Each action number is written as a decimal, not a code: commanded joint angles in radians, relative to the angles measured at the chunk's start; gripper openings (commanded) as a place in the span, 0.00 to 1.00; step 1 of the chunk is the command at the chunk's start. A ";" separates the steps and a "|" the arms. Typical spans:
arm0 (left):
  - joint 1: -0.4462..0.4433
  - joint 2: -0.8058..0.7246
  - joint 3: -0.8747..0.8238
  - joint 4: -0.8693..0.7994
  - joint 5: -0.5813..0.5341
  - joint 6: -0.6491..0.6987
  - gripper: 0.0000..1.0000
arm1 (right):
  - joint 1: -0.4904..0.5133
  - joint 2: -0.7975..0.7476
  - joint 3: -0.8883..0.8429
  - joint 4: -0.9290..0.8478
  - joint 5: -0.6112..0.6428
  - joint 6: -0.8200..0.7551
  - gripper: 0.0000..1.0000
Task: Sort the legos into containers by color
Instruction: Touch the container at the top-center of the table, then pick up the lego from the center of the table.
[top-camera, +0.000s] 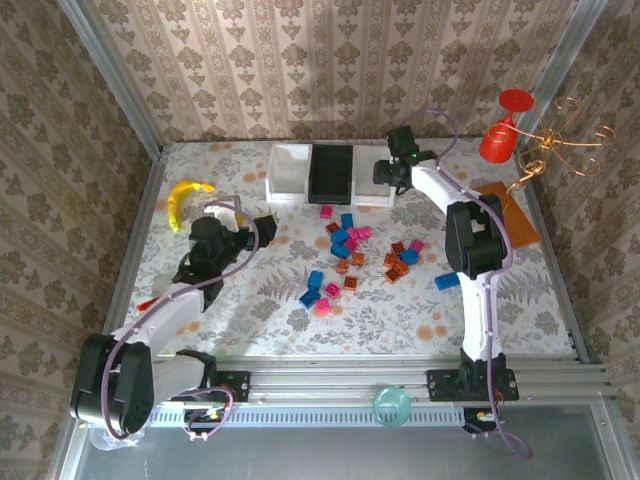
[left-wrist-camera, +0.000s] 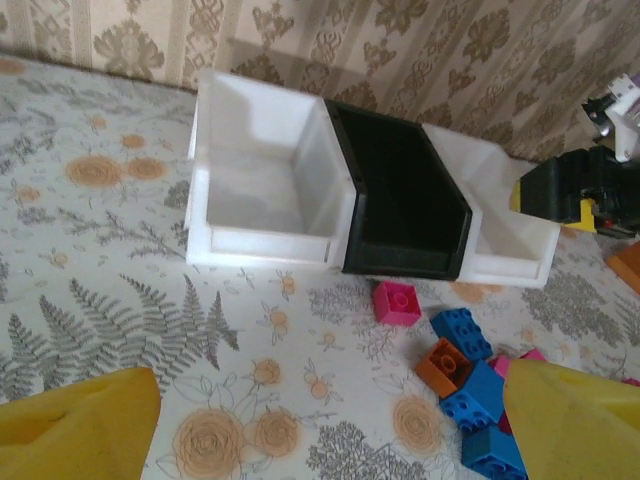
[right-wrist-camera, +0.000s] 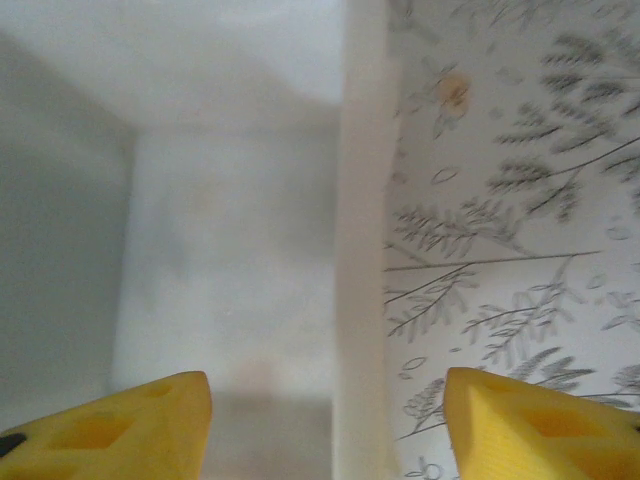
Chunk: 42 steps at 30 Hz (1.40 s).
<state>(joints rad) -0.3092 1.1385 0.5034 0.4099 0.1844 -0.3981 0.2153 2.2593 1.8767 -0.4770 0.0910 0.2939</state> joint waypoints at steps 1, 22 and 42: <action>-0.015 0.019 0.011 -0.063 0.019 -0.016 0.90 | 0.004 0.059 0.096 -0.133 -0.057 -0.020 0.58; -0.218 0.372 0.186 -0.092 -0.004 0.046 0.86 | -0.005 0.216 0.358 -0.284 -0.108 -0.186 0.34; -0.278 0.908 0.813 -0.414 -0.169 0.174 0.68 | -0.042 -0.018 0.163 -0.192 -0.136 -0.179 0.71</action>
<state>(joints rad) -0.5819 2.0098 1.2583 0.0849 0.0475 -0.2714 0.1719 2.3722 2.0968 -0.7143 -0.0170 0.1078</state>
